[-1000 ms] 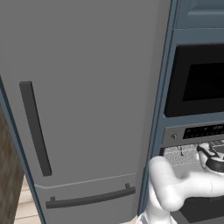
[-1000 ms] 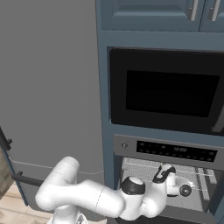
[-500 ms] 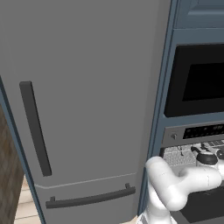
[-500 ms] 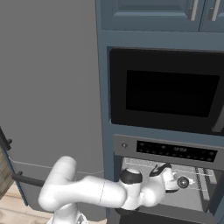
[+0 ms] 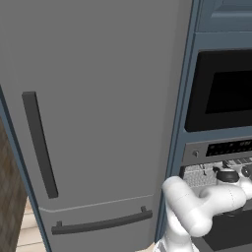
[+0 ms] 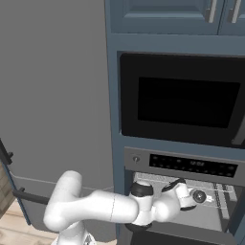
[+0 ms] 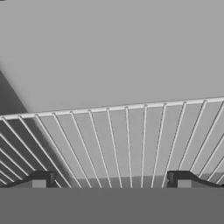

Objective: Take the fish from the oven and place it on the plate on the counter.

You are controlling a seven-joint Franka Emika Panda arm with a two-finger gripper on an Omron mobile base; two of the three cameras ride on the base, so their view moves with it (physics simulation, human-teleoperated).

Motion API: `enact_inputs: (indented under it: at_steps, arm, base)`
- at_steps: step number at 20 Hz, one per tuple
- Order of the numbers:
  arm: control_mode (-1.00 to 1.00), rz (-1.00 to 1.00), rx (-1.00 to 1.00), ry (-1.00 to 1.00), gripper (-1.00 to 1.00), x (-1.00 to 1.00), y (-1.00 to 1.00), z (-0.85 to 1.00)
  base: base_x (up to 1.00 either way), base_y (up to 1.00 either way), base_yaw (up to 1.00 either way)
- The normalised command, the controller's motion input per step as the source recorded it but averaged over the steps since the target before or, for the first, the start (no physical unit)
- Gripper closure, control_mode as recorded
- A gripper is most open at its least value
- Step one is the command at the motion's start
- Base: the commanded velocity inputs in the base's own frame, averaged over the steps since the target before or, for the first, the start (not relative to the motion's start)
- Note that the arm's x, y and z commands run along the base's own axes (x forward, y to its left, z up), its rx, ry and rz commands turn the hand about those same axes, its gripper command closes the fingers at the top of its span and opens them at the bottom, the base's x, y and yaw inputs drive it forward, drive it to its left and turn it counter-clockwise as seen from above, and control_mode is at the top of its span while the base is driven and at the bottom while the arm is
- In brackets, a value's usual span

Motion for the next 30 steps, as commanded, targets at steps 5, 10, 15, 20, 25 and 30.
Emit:
enact_inputs:
  at_steps: [5,10,15,20,25,30]
  arm:
    - [-1.00,0.00,0.00,-0.01,-1.00,-0.34,0.00,-0.92]
    - [-1.00,0.00,0.00,-0.01,-1.00,-0.39,0.00,-1.00]
    - [-1.00,0.00,0.00,0.00,-1.00,-0.48,0.00,-1.00]
    - [-1.00,0.00,0.01,0.02,-1.00,-0.66,0.00,-1.00]
    - [-1.00,0.01,0.06,0.07,-1.00,-0.75,0.00,-1.00]
    - [-1.00,0.01,0.05,0.06,-1.00,-0.64,0.00,-0.98]
  base:
    - [0.00,0.00,0.00]
    - [0.00,0.00,0.00]
    - [0.00,0.00,0.00]
    - [0.00,0.00,0.00]
    - [0.00,0.00,0.00]
    - [0.00,0.00,0.00]
